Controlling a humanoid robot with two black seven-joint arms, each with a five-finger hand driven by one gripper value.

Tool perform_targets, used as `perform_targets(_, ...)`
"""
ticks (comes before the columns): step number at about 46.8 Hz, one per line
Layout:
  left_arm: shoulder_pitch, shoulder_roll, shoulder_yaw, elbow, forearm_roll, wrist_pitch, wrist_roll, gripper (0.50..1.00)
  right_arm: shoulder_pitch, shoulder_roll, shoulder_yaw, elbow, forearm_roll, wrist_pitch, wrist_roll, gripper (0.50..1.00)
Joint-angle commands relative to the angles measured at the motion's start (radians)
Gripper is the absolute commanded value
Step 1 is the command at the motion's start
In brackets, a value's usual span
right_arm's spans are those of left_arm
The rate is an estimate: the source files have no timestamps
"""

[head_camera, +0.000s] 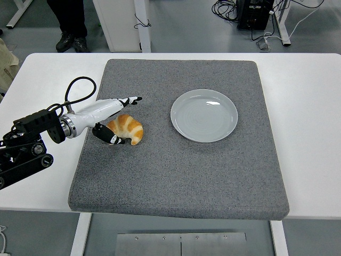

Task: Place the bread on the plate

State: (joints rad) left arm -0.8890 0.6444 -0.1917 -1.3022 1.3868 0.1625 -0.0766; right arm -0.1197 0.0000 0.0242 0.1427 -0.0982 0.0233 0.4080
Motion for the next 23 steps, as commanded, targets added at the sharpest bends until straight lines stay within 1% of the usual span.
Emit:
perform_targets(1, 0.001, 0.0, 0.0, 0.001, 0.001, 0.008, -0.002, 0.963, 0.0, 0.0, 0.0, 0.0, 0.0, 0.0, 0.0, 1.0)
perform_targets(6, 0.004, 0.0, 0.0, 0.001, 0.006, 0.011, -0.002, 0.936, 0.0, 0.0, 0.0, 0.0, 0.0, 0.0, 0.0, 1.0)
perform_targets(9, 0.012, 0.0, 0.0, 0.001, 0.008, 0.011, -0.002, 0.901, 0.0, 0.0, 0.0, 0.0, 0.0, 0.0, 0.0, 1.0)
perform_targets(12, 0.015, 0.0, -0.002, 0.001, 0.008, 0.012, -0.002, 0.887, 0.0, 0.0, 0.0, 0.0, 0.0, 0.0, 0.0, 1.0)
perform_targets(15, 0.015, 0.0, -0.002, 0.001, 0.008, 0.012, -0.002, 0.842, 0.0, 0.0, 0.0, 0.0, 0.0, 0.0, 0.0, 1.0)
perform_targets(18, 0.016, -0.002, -0.002, 0.003, 0.006, 0.012, -0.002, 0.818, 0.0, 0.0, 0.0, 0.0, 0.0, 0.0, 0.0, 1.0)
perform_targets(21, 0.016, 0.0, -0.002, 0.003, 0.006, 0.012, -0.002, 0.769, 0.0, 0.0, 0.0, 0.0, 0.0, 0.0, 0.0, 1.0)
perform_targets(23, 0.016, 0.0, -0.002, 0.003, 0.004, 0.012, -0.002, 0.748, 0.0, 0.0, -0.001, 0.0, 0.0, 0.001, 0.0, 1.0)
